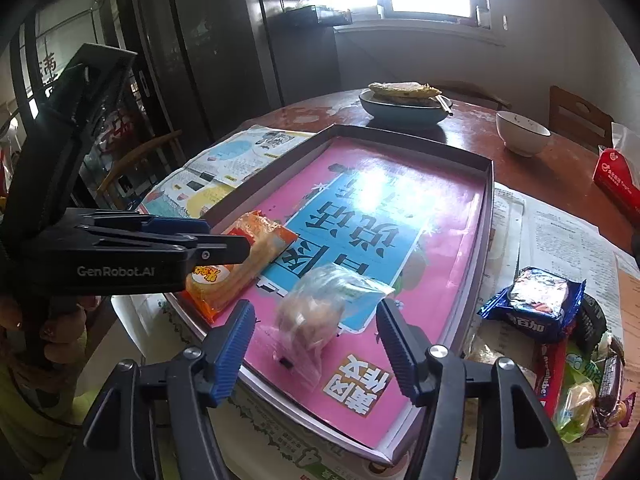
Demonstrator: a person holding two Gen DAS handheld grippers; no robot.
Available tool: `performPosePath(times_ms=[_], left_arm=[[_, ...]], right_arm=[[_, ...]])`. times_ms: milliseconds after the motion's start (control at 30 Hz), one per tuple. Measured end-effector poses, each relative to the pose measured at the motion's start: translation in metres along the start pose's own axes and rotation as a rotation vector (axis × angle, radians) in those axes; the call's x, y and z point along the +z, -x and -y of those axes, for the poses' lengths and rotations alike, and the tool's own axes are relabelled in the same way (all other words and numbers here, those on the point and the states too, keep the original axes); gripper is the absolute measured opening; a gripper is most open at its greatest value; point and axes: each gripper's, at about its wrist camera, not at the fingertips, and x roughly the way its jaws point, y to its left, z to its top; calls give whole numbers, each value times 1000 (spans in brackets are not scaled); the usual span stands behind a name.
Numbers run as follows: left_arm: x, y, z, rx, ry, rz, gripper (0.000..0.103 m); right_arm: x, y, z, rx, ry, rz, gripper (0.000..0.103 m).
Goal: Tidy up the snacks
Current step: 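Open both tools to drop the wafer pack and cookie bag in the tray, then move both open tools back toward the snack pile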
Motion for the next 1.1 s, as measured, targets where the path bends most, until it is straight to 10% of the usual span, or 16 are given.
performPosePath(times_ms=[1100], left_arm=[[-2, 45, 28, -9, -57, 124, 73]], right_arm=[[6, 39, 5, -45, -17, 116, 76]])
